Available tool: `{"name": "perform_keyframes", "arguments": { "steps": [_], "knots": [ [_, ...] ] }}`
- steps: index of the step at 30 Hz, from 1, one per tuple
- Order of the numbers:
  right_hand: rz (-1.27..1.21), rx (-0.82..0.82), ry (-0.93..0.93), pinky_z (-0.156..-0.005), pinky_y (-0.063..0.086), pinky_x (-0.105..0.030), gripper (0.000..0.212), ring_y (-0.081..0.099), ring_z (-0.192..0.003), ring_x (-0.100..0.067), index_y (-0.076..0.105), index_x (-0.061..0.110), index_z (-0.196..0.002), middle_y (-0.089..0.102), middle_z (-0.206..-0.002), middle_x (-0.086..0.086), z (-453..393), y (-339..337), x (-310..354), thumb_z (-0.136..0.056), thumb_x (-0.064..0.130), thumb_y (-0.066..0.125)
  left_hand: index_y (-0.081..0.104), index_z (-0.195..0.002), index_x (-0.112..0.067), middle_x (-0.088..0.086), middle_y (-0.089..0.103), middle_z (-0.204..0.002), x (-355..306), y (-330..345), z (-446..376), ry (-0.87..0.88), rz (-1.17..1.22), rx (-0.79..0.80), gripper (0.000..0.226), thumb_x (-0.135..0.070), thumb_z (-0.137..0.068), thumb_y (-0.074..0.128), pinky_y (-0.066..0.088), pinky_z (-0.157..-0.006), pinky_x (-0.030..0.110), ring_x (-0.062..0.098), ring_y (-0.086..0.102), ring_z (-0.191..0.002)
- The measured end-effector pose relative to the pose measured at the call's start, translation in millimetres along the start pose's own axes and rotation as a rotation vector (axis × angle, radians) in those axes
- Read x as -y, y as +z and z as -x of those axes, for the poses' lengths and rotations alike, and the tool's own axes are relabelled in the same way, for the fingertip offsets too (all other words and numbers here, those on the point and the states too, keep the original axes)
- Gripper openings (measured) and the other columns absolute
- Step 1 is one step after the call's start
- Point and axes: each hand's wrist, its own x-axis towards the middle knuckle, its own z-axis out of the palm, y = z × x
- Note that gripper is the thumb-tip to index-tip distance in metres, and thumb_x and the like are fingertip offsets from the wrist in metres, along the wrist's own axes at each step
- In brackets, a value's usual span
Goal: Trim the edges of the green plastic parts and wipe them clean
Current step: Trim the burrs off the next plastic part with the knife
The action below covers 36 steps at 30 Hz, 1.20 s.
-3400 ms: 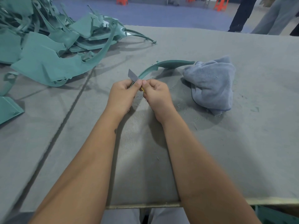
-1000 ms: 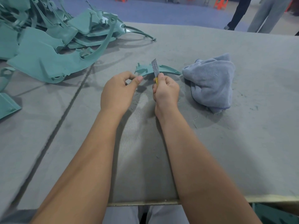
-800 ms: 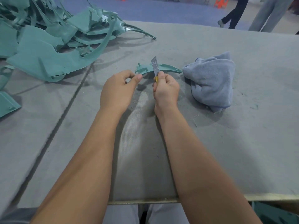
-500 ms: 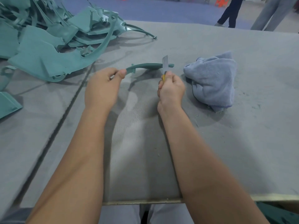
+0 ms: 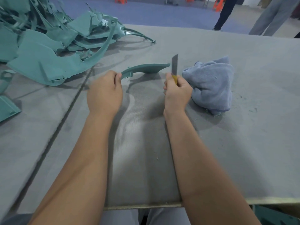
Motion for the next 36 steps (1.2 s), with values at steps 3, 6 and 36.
{"name": "perform_keyframes", "arguments": {
  "steps": [3, 6, 36],
  "knots": [
    [0.051, -0.033, 0.028, -0.058, 0.041, -0.032, 0.023, 0.047, -0.054, -0.017, 0.061, 0.016, -0.073, 0.055, -0.056, -0.002, -5, -3, 0, -0.094, 0.017, 0.052, 0.059, -0.098, -0.013, -0.011, 0.038, -0.06, 1, 1, 1, 0.022, -0.025, 0.001, 0.033, -0.032, -0.104, 0.033, 0.019, -0.047, 0.03, 0.021, 0.041, -0.062],
    [0.042, -0.031, 0.088, -0.054, 0.034, -0.025, 0.028, 0.039, -0.05, -0.009, 0.063, 0.012, -0.082, 0.044, -0.052, 0.005, -8, -5, -2, -0.097, 0.026, 0.045, 0.061, -0.101, -0.021, -0.009, 0.048, -0.064, -1, 0, 2, 0.035, 0.006, -0.009, 0.029, -0.036, -0.102, 0.036, 0.025, -0.049, 0.028, 0.02, 0.046, -0.065],
    [0.018, 0.066, 0.093, -0.043, 0.026, -0.023, 0.039, 0.031, -0.04, -0.006, 0.051, 0.015, -0.058, 0.037, -0.041, 0.011, 6, 2, -2, -0.097, 0.016, 0.046, 0.067, -0.098, -0.031, -0.01, 0.059, -0.07, 0, 2, 3, 0.036, 0.072, -0.007, 0.03, -0.049, -0.096, 0.043, 0.029, -0.051, 0.027, 0.014, 0.051, -0.068]
  ]
}}
